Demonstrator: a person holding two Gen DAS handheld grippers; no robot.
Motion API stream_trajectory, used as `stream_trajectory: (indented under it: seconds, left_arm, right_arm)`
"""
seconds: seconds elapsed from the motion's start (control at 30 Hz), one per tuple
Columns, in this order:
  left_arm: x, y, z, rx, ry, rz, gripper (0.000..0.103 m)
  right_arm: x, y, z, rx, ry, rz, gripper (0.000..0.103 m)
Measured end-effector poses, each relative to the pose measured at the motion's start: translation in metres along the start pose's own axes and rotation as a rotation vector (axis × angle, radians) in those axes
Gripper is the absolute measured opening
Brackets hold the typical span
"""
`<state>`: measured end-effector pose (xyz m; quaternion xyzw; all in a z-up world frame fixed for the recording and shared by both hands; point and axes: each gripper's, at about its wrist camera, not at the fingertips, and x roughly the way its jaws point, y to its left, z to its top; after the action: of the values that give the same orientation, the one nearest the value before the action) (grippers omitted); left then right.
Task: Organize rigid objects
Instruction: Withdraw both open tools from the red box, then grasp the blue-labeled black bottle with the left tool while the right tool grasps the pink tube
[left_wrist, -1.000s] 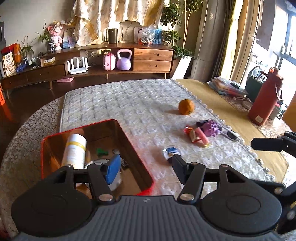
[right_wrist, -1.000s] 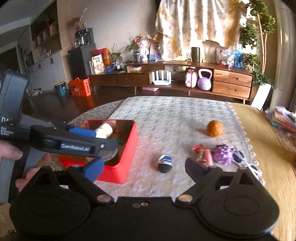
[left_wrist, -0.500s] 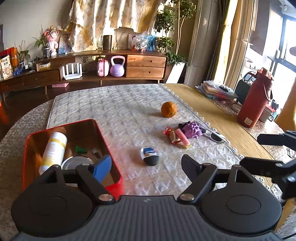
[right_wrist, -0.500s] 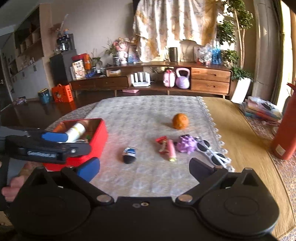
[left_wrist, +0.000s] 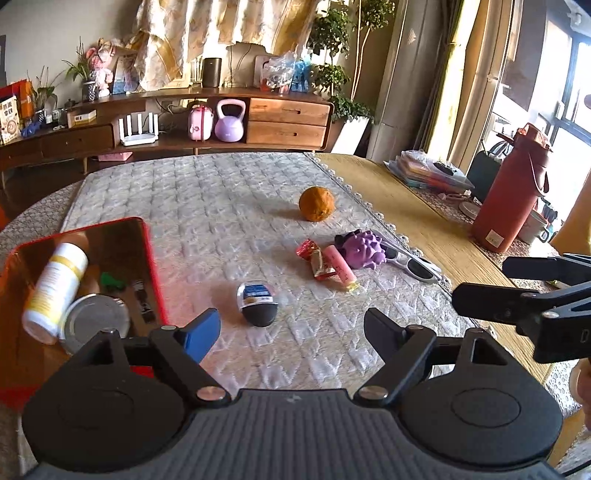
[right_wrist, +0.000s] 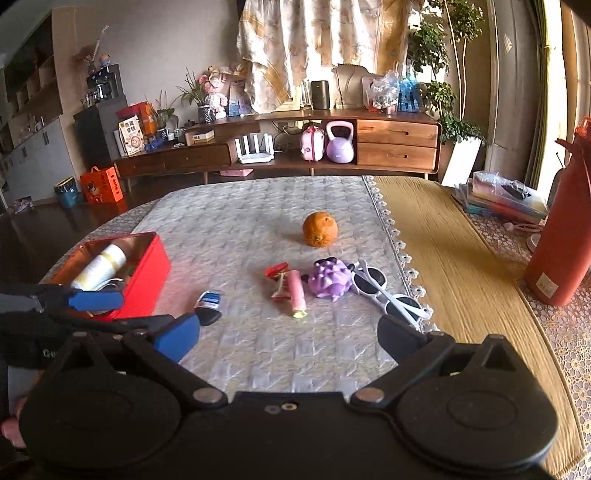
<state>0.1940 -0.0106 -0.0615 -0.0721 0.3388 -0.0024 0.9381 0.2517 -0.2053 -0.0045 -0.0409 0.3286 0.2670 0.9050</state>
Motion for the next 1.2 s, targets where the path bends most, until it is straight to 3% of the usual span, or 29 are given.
stream_trajectory:
  seconds: [0.33,0.63,1.07,1.2]
  left_arm:
    - [0.043,-0.013,0.0,0.004,0.046,0.029,0.085]
    - [0.075,-0.011,0.006,-0.005,0.065,0.052,0.085]
    - [0.106,0.008,0.01,-0.037,0.093,0.101,0.084]
    - [0.112,0.01,0.008,-0.037,0.104,0.111,0.074]
  right_arm:
    - [0.043,-0.014,0.008,0.053,0.066,0.006,0.1]
    - [0.089,-0.022,0.016,0.122,0.139,0.025,0.091]
    - [0.136,-0.019,0.02,0.142,0.204,0.048,0.062]
    - [0.144,-0.019,0.02,0.151,0.214,0.058,0.05]
